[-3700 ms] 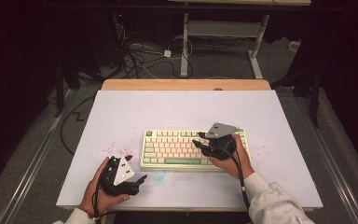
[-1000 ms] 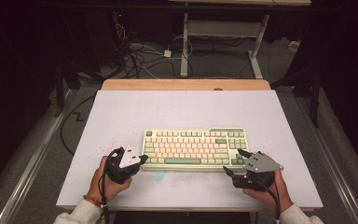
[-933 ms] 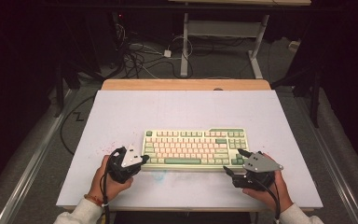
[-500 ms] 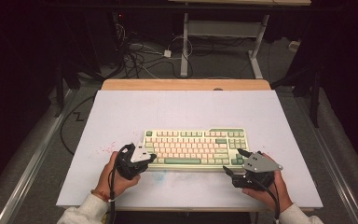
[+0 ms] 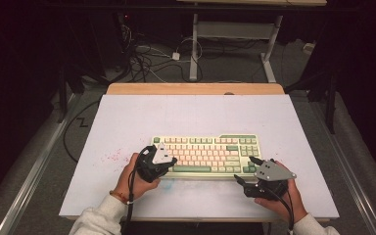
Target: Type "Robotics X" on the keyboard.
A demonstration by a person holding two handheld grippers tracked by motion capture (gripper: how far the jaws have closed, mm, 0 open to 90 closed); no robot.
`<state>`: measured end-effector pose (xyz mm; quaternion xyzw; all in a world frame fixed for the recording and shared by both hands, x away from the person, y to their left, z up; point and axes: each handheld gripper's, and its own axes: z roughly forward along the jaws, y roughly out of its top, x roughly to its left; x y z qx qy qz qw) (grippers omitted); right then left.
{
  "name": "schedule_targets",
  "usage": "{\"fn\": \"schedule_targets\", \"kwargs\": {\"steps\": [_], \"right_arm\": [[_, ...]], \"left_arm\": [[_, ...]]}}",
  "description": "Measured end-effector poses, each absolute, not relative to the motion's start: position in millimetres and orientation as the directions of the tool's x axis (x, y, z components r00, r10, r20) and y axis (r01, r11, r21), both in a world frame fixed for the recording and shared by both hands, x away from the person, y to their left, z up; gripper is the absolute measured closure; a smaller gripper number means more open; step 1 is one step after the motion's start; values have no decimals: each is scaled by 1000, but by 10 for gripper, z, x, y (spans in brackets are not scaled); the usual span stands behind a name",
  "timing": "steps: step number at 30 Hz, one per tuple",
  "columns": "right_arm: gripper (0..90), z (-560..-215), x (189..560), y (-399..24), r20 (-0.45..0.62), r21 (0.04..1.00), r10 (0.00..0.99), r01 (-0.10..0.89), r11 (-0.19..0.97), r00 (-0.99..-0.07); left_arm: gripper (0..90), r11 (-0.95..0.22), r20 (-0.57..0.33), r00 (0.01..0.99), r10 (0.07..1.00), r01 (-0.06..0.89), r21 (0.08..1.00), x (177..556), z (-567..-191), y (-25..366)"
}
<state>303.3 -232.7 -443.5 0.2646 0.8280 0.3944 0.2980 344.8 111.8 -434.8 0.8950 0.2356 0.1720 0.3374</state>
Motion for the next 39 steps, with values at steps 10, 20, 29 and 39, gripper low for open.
{"fn": "schedule_targets", "kwargs": {"steps": [10, 20, 29, 39], "right_arm": [[247, -4453, 3045, -2338, -283, 803, 669, 212, 558, -688], [248, -4458, 3041, -2343, -280, 799, 667, 218, 560, -690], [248, -4476, 3047, -2324, -283, 786, 654, 221, 577, -702], [248, -4462, 3033, -2324, -288, 787, 649, 212, 579, -704]], "left_arm": [[859, -682, 147, 840, 523, 308, 663, 3556, -4399, 979], [860, -683, 141, 836, 530, 322, 656, 3607, -4460, 959], [870, -704, 150, 835, 529, 333, 627, 3625, -4524, 926], [859, -670, 158, 816, 556, 328, 666, 3604, -4434, 1031]]}}
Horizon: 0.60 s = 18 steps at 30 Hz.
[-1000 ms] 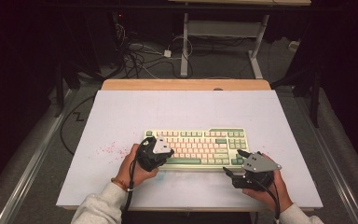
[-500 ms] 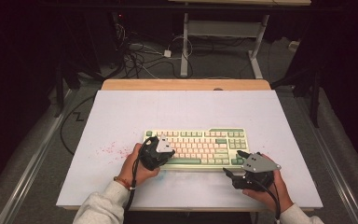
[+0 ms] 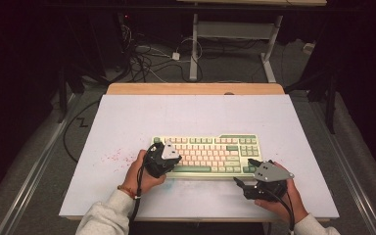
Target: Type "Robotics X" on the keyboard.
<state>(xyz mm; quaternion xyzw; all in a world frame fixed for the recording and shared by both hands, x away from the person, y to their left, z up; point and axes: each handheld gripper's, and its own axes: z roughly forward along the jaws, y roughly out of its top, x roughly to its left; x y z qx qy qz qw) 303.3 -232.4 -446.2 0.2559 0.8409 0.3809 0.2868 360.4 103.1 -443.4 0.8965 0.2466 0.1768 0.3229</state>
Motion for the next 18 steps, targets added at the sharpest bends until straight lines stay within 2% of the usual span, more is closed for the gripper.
{"fn": "schedule_targets", "kwargs": {"steps": [18], "right_arm": [[247, -4449, 3028, -2326, -289, 793, 650, 205, 574, -703]], "left_arm": [[854, -664, 169, 800, 575, 337, 667, 3571, -4404, 1169]]}}
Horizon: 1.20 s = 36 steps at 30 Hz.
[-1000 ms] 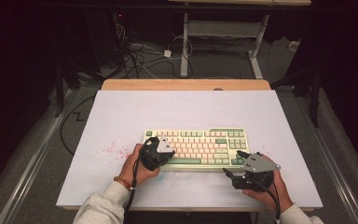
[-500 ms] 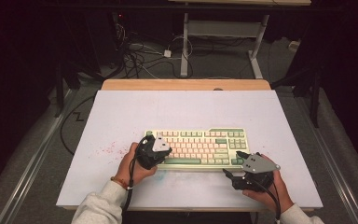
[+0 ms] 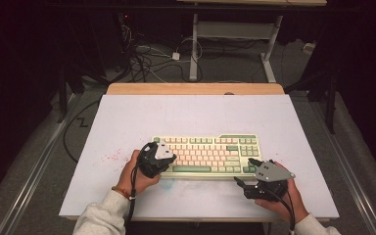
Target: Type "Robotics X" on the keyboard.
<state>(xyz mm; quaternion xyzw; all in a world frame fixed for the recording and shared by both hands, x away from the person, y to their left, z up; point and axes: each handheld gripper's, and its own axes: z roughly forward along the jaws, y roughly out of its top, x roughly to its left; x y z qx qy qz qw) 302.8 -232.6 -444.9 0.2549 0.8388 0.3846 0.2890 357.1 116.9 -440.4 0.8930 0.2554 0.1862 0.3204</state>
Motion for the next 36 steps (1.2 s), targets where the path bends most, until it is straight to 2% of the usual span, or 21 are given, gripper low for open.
{"fn": "schedule_targets", "kwargs": {"steps": [22, 36], "right_arm": [[247, -4461, 3028, -2311, -288, 788, 647, 209, 579, -706], [248, -4478, 3034, -2292, -289, 782, 641, 211, 586, -711]], "left_arm": [[853, -629, 158, 769, 620, 367, 685, 3660, -4369, 1321], [849, -643, 145, 779, 610, 380, 665, 3774, -4455, 1216]]}}
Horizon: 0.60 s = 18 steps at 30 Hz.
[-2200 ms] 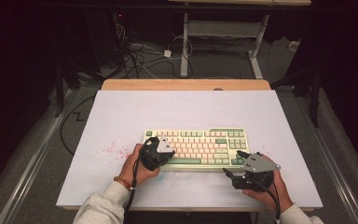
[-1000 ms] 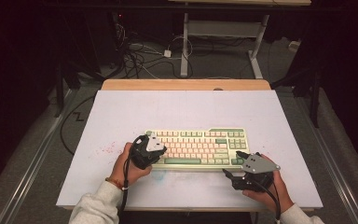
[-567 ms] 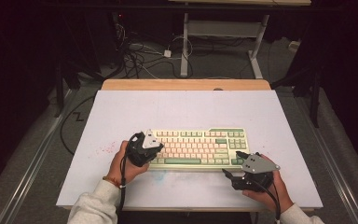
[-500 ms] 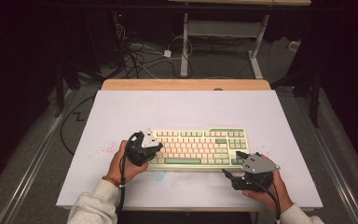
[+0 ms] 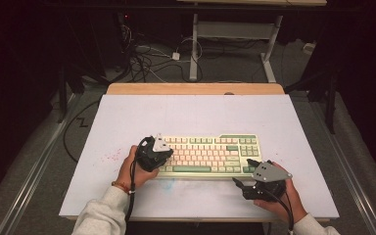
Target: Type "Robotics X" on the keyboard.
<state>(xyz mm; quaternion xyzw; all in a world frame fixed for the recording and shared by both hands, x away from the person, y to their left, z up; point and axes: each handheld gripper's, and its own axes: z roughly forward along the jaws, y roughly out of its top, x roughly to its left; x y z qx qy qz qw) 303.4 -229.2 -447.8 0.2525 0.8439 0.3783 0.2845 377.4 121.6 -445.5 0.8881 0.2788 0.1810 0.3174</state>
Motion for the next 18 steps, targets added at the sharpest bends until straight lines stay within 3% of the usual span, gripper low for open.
{"fn": "schedule_targets", "kwargs": {"steps": [18], "right_arm": [[247, -4476, 3031, -2297, -291, 782, 642, 210, 587, -710]], "left_arm": [[846, -657, 142, 786, 601, 385, 648, 3792, -4505, 1170]]}}
